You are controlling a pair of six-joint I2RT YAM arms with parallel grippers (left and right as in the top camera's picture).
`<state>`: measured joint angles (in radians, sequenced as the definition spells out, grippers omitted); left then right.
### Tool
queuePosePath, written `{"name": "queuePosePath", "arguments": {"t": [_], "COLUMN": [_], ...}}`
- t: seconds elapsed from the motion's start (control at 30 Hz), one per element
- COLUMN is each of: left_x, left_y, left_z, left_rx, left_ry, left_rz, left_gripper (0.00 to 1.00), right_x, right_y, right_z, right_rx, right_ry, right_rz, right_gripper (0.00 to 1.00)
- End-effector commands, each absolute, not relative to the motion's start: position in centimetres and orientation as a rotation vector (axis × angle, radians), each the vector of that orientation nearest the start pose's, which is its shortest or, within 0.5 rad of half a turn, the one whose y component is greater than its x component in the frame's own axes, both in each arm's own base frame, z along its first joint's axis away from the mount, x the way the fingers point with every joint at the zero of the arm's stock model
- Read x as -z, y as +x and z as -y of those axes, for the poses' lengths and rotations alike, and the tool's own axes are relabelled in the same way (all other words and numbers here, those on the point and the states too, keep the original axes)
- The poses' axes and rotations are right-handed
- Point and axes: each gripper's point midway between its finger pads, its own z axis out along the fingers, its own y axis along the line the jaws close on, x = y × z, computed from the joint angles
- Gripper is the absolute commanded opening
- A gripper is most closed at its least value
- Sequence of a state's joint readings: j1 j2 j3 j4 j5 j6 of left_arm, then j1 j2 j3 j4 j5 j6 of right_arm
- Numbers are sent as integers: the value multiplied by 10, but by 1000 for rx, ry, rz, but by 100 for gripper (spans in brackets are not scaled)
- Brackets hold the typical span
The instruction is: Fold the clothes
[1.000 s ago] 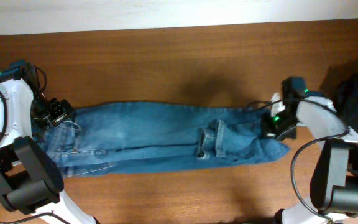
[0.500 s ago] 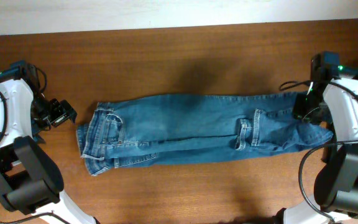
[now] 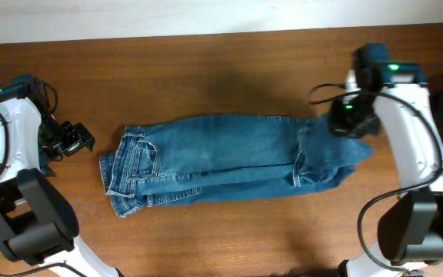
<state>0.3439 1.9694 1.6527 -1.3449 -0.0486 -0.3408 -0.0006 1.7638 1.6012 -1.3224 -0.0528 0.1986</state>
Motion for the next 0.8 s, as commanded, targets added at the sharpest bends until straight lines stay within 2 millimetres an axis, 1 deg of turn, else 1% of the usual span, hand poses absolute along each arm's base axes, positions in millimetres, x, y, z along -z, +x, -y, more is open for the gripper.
{"name": "queuePosePath", "arguments": {"t": [0.0, 0.07, 0.1, 0.13, 0.2, 0.27, 0.37, 0.4, 0.43, 0.5, 0.53, 0.57, 0.6, 0.67, 0.77], "left_x": [-93, -93, -93, -93, -93, -93, -93, -93, -93, -93, -93, -93, -93, -93, -93], "left_y": [328, 328, 328, 328, 328, 328, 328, 328, 328, 328, 328, 328, 328, 328, 328], "left_z": [-128, -128, -128, -128, -128, -128, -128, -128, -128, -128, -128, -128, -128, -128, -128], "left_rx": [-77, -77, -77, -76, -76, -76, -76, -76, -76, -76, -76, -76, -76, -76, -76], "left_ry": [-1094, -1094, -1094, -1094, -1094, -1094, -1094, -1094, -1095, -1094, -1095, -1095, -1094, -1094, -1094], "left_rz": [-3038, -3038, -3039, -3039, -3039, -3039, -3039, -3039, -3039, -3039, -3039, -3039, -3039, -3039, -3039], "left_gripper": [99, 99, 99, 99, 99, 99, 99, 99, 99, 99, 99, 99, 99, 99, 99], "right_x": [-159, -159, -159, -160, -160, -160, -157, -156, -154, -149, -145, -141, -135, -126, -119], "right_y": [348, 347, 346, 345, 343, 340, 337, 336, 336, 335, 335, 334, 332, 328, 322], "right_z": [-68, -89, -104, -111, -128, -142, -152, -156, -163, -173, -179, -182, -191, -206, -230], "right_rx": [-274, -283, -293, -299, -307, -314, -335, -356, -397, -452, -468, -476, -505, -554, -621], "right_ry": [180, 91, 66, 56, 0, -62, -94, -101, -106, -122, -130, -127, -135, -168, -225], "right_rz": [-3017, -3010, -3003, -3000, -2994, -2988, -2997, -3002, -3008, -3020, -3031, -3041, -3061, -3085, -3093], "right_gripper": [5, 7, 9, 9, 14, 18, 21, 24, 36, 47, 61, 68, 75, 79, 79]}}
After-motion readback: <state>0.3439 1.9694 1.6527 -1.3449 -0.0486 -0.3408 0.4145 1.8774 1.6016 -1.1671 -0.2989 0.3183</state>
